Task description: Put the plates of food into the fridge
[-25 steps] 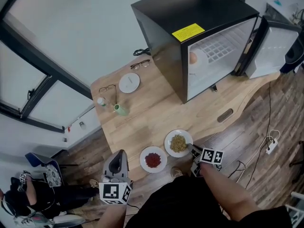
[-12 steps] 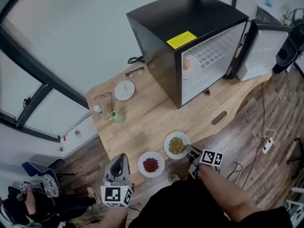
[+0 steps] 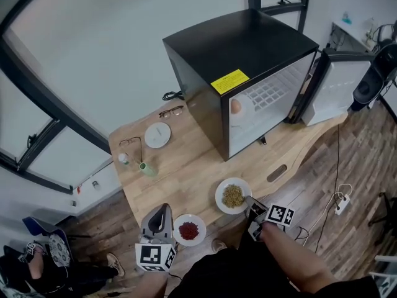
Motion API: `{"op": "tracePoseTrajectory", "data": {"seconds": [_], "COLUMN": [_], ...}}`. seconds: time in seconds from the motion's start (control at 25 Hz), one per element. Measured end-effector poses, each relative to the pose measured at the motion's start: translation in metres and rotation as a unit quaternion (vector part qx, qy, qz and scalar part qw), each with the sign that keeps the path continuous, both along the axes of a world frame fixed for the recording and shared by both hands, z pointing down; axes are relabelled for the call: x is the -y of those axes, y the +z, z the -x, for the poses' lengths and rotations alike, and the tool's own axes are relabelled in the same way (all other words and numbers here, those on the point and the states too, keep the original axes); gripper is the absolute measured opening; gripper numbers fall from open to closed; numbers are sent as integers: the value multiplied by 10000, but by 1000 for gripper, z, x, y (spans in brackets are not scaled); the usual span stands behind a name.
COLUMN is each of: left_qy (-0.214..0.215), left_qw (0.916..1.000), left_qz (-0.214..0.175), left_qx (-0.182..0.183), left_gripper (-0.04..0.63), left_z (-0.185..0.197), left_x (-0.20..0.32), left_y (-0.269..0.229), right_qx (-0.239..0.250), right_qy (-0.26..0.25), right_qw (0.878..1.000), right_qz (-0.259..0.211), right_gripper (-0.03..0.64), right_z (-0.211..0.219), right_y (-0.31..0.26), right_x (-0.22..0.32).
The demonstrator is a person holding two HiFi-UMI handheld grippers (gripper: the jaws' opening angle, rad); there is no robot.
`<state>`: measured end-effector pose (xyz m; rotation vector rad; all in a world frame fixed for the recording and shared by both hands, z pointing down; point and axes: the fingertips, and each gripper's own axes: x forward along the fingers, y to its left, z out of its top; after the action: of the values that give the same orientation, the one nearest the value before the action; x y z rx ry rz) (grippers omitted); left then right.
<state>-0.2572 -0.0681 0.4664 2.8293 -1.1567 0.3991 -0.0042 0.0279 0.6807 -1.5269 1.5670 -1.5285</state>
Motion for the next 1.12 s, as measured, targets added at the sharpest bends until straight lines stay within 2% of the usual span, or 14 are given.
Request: {"op": "tracePoseTrajectory", "data": {"seconds": [0.32, 0.88, 1.12], "left_qy": [127, -21, -141], "left_qw": [9999, 9994, 9993], "left_qz": [-88, -190, -311], "left_qx": [-1, -277, -167], "left_gripper": [3, 3, 3], "left_z": [-57, -134, -156], "left_x": [14, 42, 54], "left_y": [-7, -28, -32], "right_qx": [80, 38, 65], "right_qy": [57, 257, 362], "right_qw": [9997, 9978, 9952], "right_qz": [-243, -611, -904], "right_gripper": [31, 31, 32], "right_z": [-51, -154, -196], "right_y": [-31, -84, -104], "right_x": [16, 42, 64]}}
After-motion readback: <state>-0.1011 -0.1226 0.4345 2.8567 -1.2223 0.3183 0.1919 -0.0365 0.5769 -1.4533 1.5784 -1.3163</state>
